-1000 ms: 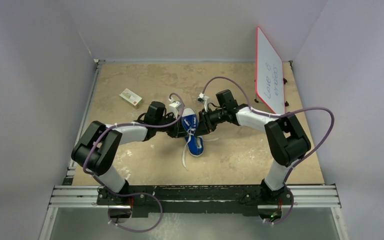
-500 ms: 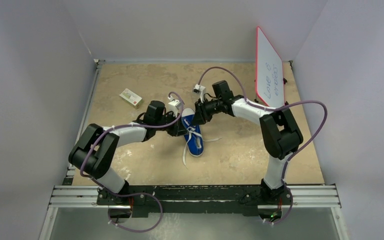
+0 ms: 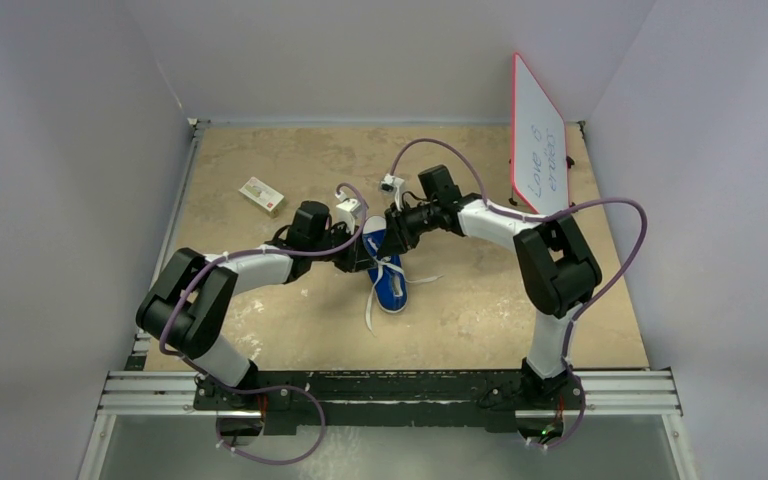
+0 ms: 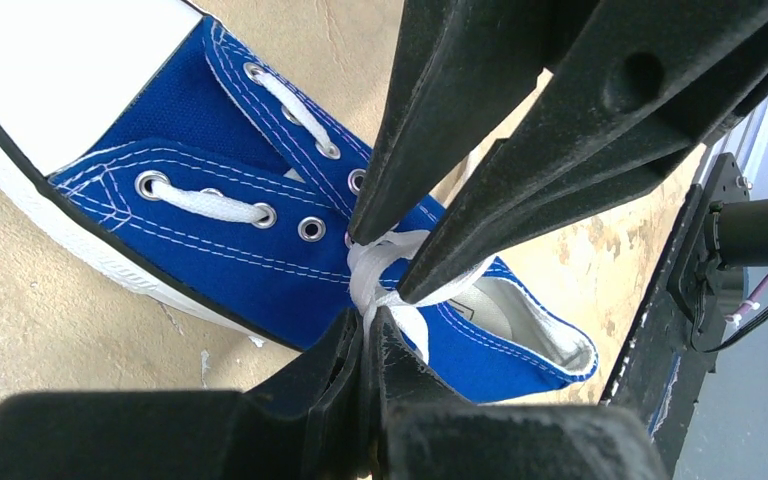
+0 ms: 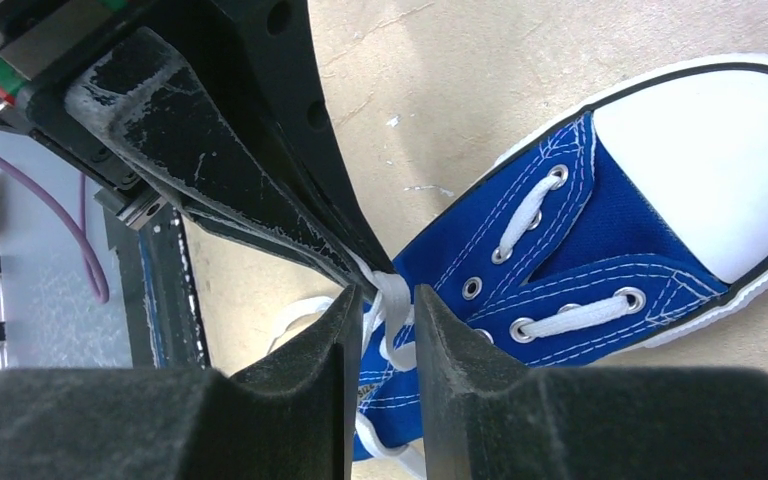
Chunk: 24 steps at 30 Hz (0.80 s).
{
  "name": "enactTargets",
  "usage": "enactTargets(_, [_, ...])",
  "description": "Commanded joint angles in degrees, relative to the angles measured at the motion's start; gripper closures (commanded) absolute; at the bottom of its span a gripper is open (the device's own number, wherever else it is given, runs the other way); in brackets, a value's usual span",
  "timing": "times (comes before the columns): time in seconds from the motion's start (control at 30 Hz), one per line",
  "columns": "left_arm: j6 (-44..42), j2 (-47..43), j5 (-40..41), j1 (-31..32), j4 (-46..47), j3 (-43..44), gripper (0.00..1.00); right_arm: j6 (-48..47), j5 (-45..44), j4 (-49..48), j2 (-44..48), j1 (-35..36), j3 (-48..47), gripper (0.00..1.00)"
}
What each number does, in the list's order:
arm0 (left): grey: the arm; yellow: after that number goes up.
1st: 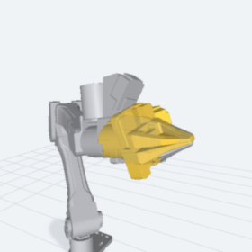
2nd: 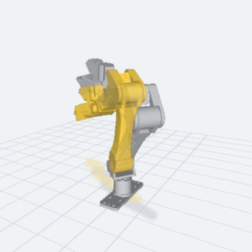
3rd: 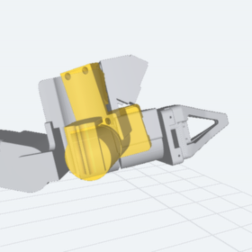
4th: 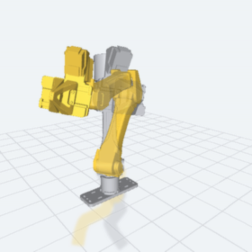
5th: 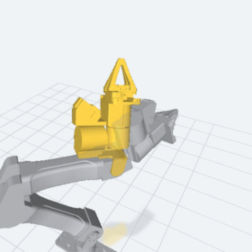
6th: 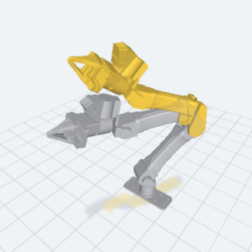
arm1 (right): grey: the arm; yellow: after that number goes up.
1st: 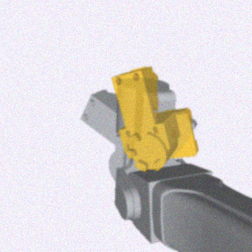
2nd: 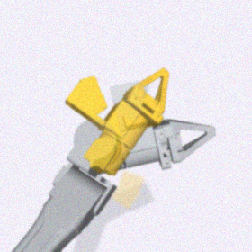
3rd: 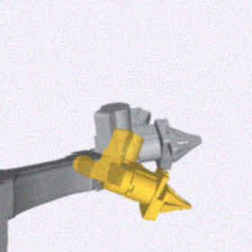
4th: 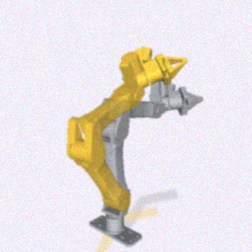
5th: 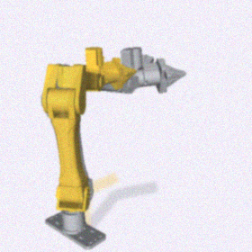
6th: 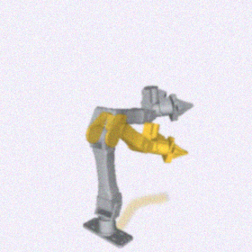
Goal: Tie the shoes
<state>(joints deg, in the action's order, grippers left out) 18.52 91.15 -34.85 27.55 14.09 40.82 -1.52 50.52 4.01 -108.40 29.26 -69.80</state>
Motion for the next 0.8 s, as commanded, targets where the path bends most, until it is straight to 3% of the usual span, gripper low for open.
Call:
enactTargets(0.0, [0.9,-2.3,-0.4,0.2,3.1,0.1,0.98,0.4,2.3,-2.4,0.4,0.1,1.0,0.75])
enactTargets(0.13, [1.1,-2.1,-0.8,0.2,3.2,0.1,0.92,1.0,2.4,-1.5,0.8,0.0,0.8,1.0])
enactTargets(0.23, [1.8,-1.4,-1.4,0.3,3.9,0.1,0.78,1.1,3.2,-1.1,0.7,0.0,-0.2,1.0])
enactTargets(0.4, [3.5,-0.9,-0.6,0.3,6.4,-0.6,0.7,2.7,3.6,-2.8,1.7,0.0,0.8,1.0])
enactTargets(0.63, [6.2,0.8,0.7,0.4,10.8,-0.9,0.71,3.5,4.1,-3.5,2.5,0.0,1.7,1.0])
enactTargets(0.77, [6.6,1.4,1.3,0.6,11.8,-0.7,0.83,4.3,4.2,-3.7,3.0,0.0,1.8,1.0])
